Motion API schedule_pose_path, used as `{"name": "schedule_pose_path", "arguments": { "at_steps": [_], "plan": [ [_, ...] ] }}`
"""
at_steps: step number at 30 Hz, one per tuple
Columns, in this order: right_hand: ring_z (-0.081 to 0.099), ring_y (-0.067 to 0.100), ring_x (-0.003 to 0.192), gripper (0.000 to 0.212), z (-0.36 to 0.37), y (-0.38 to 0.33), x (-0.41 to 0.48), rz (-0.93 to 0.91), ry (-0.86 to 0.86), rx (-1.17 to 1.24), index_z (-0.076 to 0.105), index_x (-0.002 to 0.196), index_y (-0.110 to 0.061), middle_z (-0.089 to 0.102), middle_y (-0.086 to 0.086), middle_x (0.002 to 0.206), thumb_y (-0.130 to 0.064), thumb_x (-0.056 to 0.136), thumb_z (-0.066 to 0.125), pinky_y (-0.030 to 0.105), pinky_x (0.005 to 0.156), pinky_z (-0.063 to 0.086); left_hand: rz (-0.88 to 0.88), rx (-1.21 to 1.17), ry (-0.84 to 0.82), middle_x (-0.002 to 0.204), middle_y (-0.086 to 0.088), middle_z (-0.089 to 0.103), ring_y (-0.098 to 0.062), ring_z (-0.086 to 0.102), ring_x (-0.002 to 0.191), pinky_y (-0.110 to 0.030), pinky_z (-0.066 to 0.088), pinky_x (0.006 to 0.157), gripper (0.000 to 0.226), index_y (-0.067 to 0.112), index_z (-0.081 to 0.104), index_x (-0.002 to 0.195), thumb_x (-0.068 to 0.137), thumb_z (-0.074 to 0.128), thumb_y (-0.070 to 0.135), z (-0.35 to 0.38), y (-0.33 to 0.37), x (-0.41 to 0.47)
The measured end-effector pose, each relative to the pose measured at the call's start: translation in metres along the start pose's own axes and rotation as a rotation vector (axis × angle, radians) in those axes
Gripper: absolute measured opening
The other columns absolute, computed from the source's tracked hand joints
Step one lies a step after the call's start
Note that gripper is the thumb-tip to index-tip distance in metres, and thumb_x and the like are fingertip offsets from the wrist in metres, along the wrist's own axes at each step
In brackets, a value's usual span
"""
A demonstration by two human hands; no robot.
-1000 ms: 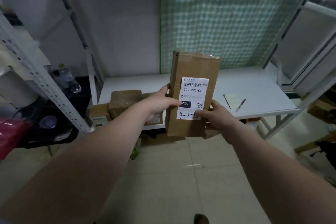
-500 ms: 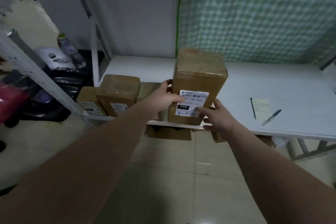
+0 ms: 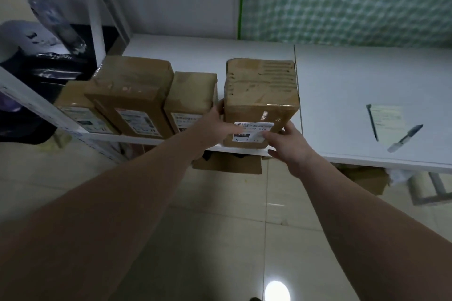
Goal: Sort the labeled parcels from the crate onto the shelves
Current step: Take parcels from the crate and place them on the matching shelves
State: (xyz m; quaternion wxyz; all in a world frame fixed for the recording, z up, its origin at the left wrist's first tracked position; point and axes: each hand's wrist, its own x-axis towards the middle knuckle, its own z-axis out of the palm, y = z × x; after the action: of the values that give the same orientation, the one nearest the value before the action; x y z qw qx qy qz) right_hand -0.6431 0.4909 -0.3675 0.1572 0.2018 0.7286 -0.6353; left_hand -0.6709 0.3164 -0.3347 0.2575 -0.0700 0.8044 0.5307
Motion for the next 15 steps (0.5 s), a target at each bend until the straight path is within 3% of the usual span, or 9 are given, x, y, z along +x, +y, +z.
{"name": "schedule_pose_path", "arguments": {
  "at_steps": [4,7,11,15],
  "plan": [
    [0.059,0.024,0.114,0.041,0.003,0.020,0.014,-0.011,-0.009,-0.026,0.050,0.129,-0.027,0.064,-0.002,0.113,-0.013,0.092,0.062,0.041,0.098,0.050,-0.049,-0.038,0.050,0.139,-0.011,0.050,-0.029,0.052,0.125,-0.047,0.042,0.105,0.069,0.016,0.030,0.147,0.087,0.064,0.007,0.007,-0.027,0.016],
    [0.058,0.024,0.116,0.047,0.006,0.031,0.025,-0.011,-0.001,-0.038,0.046,0.136,-0.029,0.063,-0.001,0.121,-0.014,0.093,0.061,0.045,0.104,0.046,-0.074,-0.035,0.089,0.138,-0.014,0.051,-0.032,0.054,0.122,-0.049,0.046,0.101,0.061,0.015,0.035,0.145,0.089,0.058,0.006,0.014,-0.047,0.024],
    [0.054,0.027,0.119,0.051,0.011,0.048,0.036,0.052,0.014,-0.071,0.042,0.142,-0.028,0.056,-0.003,0.117,-0.019,0.095,0.060,0.048,0.106,0.045,-0.218,-0.127,0.095,0.136,-0.018,0.052,-0.036,0.056,0.120,-0.045,0.053,0.092,0.050,0.011,0.039,0.141,0.093,0.053,0.012,0.032,-0.073,0.026],
    [0.056,0.025,0.118,0.045,0.019,0.067,0.048,0.073,0.017,-0.033,0.047,0.137,-0.028,0.059,-0.002,0.120,-0.020,0.096,0.060,0.047,0.105,0.046,-0.314,-0.237,0.014,0.139,-0.019,0.049,-0.035,0.052,0.124,-0.046,0.049,0.098,0.042,0.008,0.042,0.138,0.098,0.049,0.012,0.049,-0.095,0.027]
  ]
}}
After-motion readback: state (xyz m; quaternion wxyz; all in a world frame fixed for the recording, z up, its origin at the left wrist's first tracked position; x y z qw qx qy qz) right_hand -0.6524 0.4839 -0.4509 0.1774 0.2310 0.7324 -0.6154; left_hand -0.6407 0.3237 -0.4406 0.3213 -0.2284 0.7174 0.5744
